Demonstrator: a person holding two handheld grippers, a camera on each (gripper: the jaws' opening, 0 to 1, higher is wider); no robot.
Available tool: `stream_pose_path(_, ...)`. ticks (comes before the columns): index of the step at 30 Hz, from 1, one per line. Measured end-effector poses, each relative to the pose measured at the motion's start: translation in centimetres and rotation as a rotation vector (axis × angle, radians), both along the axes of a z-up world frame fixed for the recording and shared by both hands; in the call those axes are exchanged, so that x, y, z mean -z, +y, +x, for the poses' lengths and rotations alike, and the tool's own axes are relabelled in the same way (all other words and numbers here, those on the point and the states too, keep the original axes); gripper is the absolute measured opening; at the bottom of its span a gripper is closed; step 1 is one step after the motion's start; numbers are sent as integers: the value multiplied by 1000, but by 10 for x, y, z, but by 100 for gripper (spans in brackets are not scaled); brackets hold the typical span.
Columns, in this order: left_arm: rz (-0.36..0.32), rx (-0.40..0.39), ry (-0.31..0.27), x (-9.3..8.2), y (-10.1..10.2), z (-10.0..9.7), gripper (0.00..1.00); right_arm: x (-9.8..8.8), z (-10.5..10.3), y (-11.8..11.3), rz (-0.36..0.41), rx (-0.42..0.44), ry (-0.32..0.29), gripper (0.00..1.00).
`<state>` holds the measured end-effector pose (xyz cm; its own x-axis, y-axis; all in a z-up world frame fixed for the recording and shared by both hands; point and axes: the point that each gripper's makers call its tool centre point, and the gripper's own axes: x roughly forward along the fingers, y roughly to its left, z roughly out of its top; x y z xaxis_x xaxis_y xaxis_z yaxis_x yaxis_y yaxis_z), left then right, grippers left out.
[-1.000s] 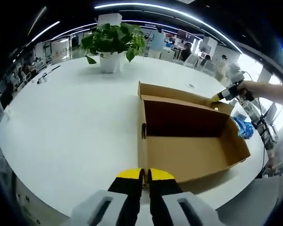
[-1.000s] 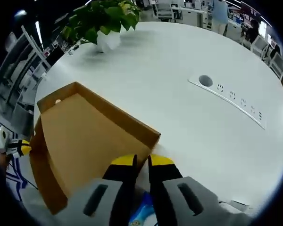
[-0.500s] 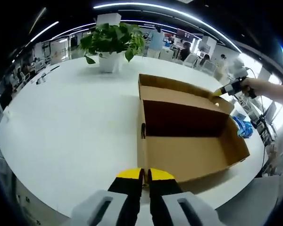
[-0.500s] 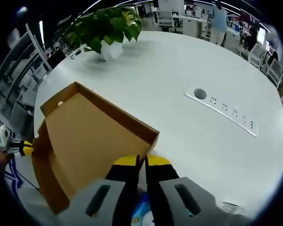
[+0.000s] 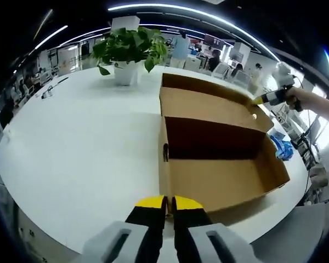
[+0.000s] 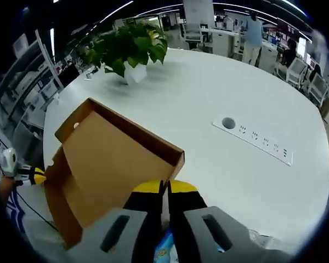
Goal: Operate the shoe box by opening the lid, removing the specified soft item, and placing it in the target area until the item is outside and the box remains undamaged.
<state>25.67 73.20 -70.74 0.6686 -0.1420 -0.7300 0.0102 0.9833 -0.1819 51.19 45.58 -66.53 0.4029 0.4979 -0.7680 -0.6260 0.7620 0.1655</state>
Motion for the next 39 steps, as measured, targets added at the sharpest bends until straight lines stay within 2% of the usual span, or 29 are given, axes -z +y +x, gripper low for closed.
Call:
stream_pose_path(9, 11, 10, -2, 0, 0, 0, 4, -20, -7, 0, 29, -1, -38, 0)
stream_pose_path(19, 9, 14, -8, -1, -1, 0, 4, -44, -25, -1, 53, -17, -101, 0)
stream_pose_path(29, 4, 23, -12, -2, -3, -1, 4, -62, -42, -1, 52, -48, -170, 0)
stream_pose_path(39, 3, 29, -21, -2, -4, -2, 4, -72, -58, -3, 69, -47, -230, 0)
